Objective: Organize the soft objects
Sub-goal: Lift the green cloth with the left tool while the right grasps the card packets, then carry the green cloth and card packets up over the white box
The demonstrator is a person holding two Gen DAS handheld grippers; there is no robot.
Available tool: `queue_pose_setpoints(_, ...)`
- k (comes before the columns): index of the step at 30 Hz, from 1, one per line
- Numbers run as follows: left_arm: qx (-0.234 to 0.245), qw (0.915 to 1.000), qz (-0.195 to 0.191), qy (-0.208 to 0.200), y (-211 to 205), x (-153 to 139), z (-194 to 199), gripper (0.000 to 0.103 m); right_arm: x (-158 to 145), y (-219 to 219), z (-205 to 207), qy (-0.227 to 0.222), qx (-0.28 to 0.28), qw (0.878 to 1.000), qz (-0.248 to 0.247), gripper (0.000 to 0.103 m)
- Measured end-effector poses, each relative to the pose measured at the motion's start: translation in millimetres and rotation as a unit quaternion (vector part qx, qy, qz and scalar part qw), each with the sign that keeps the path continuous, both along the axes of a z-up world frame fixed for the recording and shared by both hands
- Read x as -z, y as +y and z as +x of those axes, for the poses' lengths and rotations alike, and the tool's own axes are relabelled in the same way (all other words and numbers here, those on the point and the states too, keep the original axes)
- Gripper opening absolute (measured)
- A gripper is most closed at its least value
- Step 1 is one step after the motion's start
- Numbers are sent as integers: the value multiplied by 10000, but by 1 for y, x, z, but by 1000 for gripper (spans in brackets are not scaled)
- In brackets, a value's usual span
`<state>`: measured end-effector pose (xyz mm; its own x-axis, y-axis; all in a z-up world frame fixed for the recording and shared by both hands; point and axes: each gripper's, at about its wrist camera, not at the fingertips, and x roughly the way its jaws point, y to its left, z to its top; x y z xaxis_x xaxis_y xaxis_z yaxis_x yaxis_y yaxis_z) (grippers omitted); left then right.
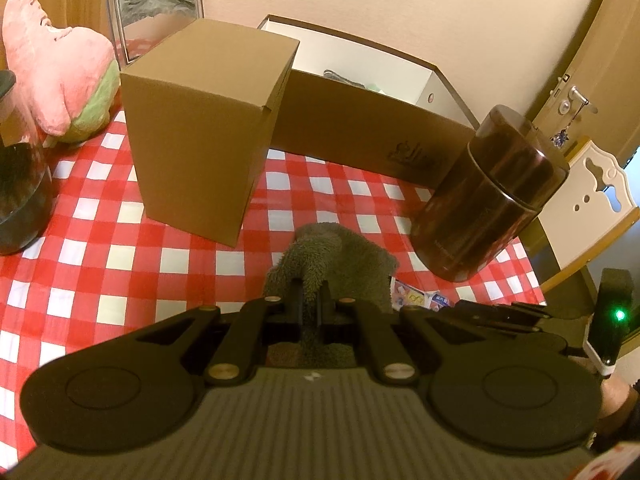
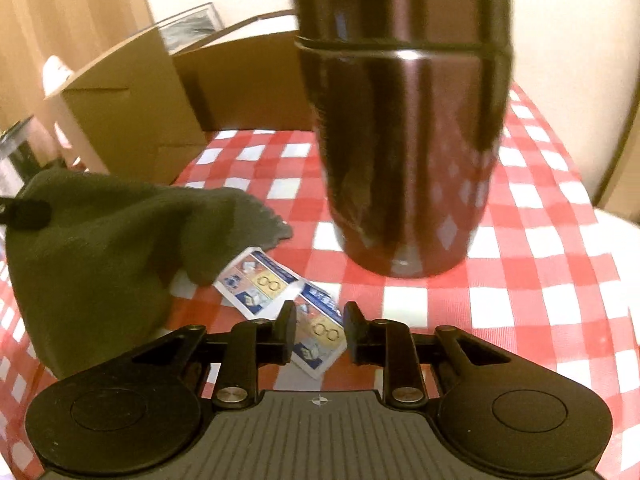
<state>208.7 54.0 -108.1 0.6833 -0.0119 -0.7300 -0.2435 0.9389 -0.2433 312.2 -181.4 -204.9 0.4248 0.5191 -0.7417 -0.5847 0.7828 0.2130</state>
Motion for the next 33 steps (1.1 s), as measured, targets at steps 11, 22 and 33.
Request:
queue_pose_setpoints(11, 20, 10000, -1, 48, -2, 1, 1, 5, 6, -12, 19, 317, -142, 9980, 534, 33)
queue_pose_setpoints(22, 20, 10000, -8, 76, -4, 3, 2, 5, 1, 3, -7, 292, -518, 9958, 694, 0)
queue_pose_setpoints(33, 300, 9984, -82, -479, -14, -31, 1, 5, -58, 4, -18, -51, -449, 9944, 958, 0)
